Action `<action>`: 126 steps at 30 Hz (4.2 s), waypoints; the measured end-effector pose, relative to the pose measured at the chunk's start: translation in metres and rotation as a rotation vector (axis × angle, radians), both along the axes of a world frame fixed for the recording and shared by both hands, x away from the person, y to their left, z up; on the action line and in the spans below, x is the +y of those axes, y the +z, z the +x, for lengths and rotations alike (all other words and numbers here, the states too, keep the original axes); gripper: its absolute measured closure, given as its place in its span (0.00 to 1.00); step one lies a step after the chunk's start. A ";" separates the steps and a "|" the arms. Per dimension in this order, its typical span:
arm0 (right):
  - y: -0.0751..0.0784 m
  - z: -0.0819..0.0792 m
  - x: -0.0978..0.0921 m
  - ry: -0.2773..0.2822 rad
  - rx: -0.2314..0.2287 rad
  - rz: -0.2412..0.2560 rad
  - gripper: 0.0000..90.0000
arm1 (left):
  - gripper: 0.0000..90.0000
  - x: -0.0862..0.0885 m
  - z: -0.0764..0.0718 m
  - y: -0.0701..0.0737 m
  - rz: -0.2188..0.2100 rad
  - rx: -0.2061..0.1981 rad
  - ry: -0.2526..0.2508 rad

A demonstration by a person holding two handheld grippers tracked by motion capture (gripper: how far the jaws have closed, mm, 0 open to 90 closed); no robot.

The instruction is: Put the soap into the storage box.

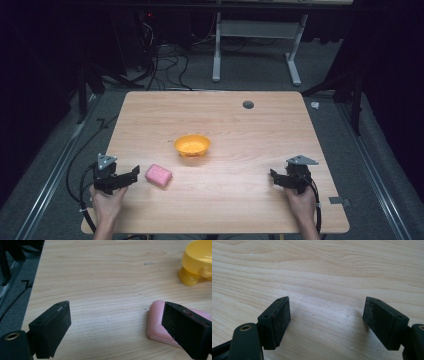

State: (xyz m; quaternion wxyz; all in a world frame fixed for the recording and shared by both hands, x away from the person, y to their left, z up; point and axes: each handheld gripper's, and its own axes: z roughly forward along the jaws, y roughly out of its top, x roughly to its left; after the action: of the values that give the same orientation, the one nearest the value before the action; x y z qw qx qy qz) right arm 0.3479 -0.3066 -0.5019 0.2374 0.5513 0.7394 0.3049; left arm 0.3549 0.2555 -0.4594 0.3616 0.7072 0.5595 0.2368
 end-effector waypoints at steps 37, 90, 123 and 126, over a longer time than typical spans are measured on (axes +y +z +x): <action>0.000 0.000 0.001 0.001 -0.001 0.003 0.25 | 0.02 -0.068 0.005 -0.014 0.074 0.111 -0.175; 0.000 0.000 0.001 0.007 -0.002 0.002 0.25 | 0.14 -0.088 0.016 -0.037 0.133 0.188 -0.174; 0.000 0.000 0.001 0.010 -0.003 0.003 0.25 | 0.15 -0.087 0.015 -0.009 0.091 0.184 -0.138; 0.000 0.000 0.001 0.010 -0.002 0.003 0.25 | 0.15 -0.092 0.014 0.002 0.088 0.170 -0.148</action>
State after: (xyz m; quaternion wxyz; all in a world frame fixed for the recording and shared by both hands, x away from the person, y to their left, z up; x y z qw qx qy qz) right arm 0.3475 -0.3061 -0.5020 0.2358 0.5477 0.7413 0.3079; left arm 0.3685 0.1640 -0.4571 0.2978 0.7793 0.5236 0.1728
